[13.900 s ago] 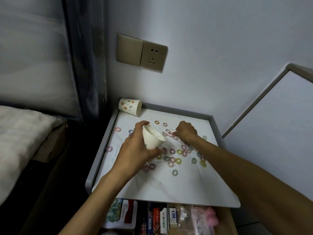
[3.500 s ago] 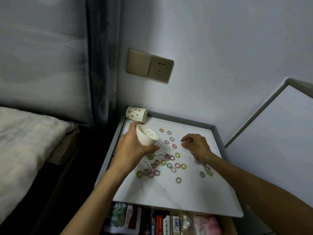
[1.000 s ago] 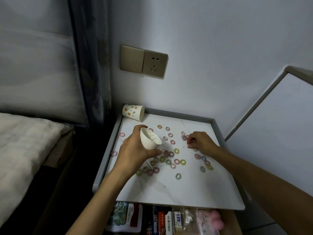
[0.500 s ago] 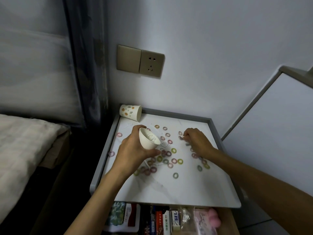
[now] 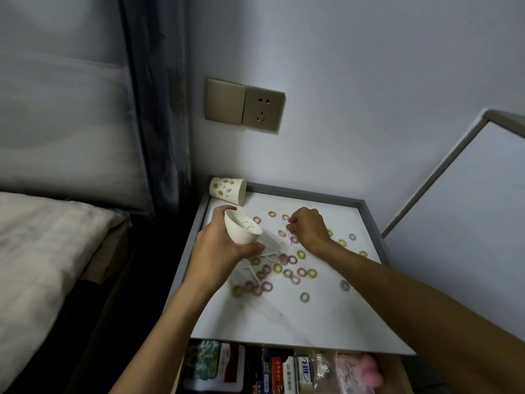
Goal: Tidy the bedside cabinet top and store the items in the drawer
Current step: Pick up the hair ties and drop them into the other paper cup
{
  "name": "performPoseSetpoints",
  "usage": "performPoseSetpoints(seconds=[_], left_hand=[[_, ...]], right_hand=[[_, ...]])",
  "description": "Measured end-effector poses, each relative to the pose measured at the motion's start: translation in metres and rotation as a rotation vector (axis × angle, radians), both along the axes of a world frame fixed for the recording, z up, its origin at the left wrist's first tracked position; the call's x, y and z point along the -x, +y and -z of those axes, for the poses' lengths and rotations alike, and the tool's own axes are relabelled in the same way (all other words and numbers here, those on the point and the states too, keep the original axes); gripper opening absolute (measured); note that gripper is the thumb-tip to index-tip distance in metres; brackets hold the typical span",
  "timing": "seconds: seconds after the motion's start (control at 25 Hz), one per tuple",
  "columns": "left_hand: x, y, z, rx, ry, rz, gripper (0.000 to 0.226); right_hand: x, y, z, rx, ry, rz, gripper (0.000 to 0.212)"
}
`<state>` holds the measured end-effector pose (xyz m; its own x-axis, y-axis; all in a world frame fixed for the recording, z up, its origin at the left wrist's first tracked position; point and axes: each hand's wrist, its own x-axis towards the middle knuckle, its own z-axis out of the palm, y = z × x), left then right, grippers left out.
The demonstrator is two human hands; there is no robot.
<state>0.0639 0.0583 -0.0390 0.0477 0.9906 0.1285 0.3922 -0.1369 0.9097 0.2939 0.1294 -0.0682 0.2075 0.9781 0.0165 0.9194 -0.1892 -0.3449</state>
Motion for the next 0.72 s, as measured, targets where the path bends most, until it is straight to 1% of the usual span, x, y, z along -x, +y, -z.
performPoseSetpoints(seconds=[0.08,0.24,0.32,0.44,0.56,0.64,0.72], left_hand=[[0.001,0.0,0.0,0.005,-0.001,0.003,0.076],[0.002,0.001,-0.001,0.005,0.012,0.007,0.077],[0.001,0.0,-0.001,0.0,0.018,0.007,0.077],[-0.001,0.0,-0.002,0.009,0.022,0.003,0.079],[-0.001,0.0,-0.002,0.019,0.023,0.009,0.079],[-0.001,-0.001,-0.001,0.012,0.028,0.01,0.079],[-0.001,-0.001,-0.001,0.013,0.026,0.014,0.079]], right_hand=[[0.003,0.003,0.004,0.042,-0.007,0.094,0.017],[0.011,0.008,0.006,0.115,-0.037,0.193,0.042],[0.014,0.011,0.002,0.161,-0.06,0.211,0.048],[0.016,0.015,-0.002,0.235,-0.113,0.153,0.047],[0.018,0.013,-0.002,0.245,-0.185,0.082,0.042],[0.015,0.01,-0.002,0.254,-0.16,0.093,0.044],[0.008,0.008,-0.006,0.229,-0.106,0.103,0.037]])
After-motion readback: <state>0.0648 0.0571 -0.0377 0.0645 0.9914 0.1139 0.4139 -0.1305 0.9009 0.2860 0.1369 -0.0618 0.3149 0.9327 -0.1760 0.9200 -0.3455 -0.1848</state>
